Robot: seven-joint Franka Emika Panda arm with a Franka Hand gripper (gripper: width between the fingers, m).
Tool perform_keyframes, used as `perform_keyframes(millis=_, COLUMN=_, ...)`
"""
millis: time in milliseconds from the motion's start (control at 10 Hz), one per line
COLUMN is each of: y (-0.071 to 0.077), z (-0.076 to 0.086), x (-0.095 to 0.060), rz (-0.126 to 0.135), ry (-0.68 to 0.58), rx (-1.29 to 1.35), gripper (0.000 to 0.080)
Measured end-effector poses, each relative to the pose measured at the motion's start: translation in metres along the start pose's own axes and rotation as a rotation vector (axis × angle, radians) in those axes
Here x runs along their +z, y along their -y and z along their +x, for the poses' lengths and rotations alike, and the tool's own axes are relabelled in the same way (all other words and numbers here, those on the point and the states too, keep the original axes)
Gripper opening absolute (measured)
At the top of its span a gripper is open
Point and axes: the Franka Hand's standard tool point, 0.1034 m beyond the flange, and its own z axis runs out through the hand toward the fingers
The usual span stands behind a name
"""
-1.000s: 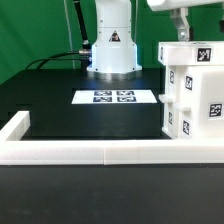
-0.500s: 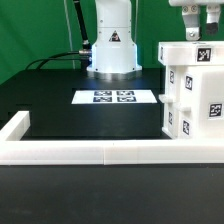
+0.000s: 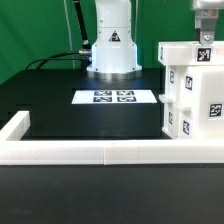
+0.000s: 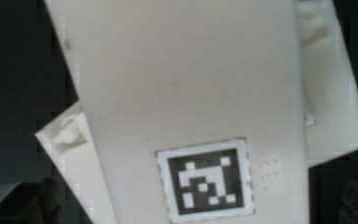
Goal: Assemble cabinet
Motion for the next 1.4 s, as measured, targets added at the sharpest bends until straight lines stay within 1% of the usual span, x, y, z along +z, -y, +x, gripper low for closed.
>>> perform_keyframes(millis=300, y=0.0015, z=-0.0021, x=0.0106, rz=0.014, ry=0.009, rx=-0.005, gripper=0.0797)
perform_keyframes(millis=400, y=0.0019, z=-0.0028, x=0.0121, rz=0.016, ry=0.01, rx=-0.002, gripper=0.0676)
perform_keyframes(millis=500, y=0.0018, z=-0.0034, x=0.0123, rz=0.017, ry=0.01, rx=-0.001, gripper=0.0676)
perform_keyframes(millis=600, y=0.002, z=-0.0037, x=0.0127, rz=0.017, ry=0.01, rx=-0.001, gripper=0.055)
perform_keyframes(millis=1000, y=0.0019, z=-0.0049, x=0.0131, rz=0.018, ry=0.011, rx=0.048, gripper=0.0551)
perform_keyframes(millis=1400, y=0.0011, z=-0.0087, x=0.0133, rz=0.016, ry=0.011, rx=0.372, gripper=0.0551)
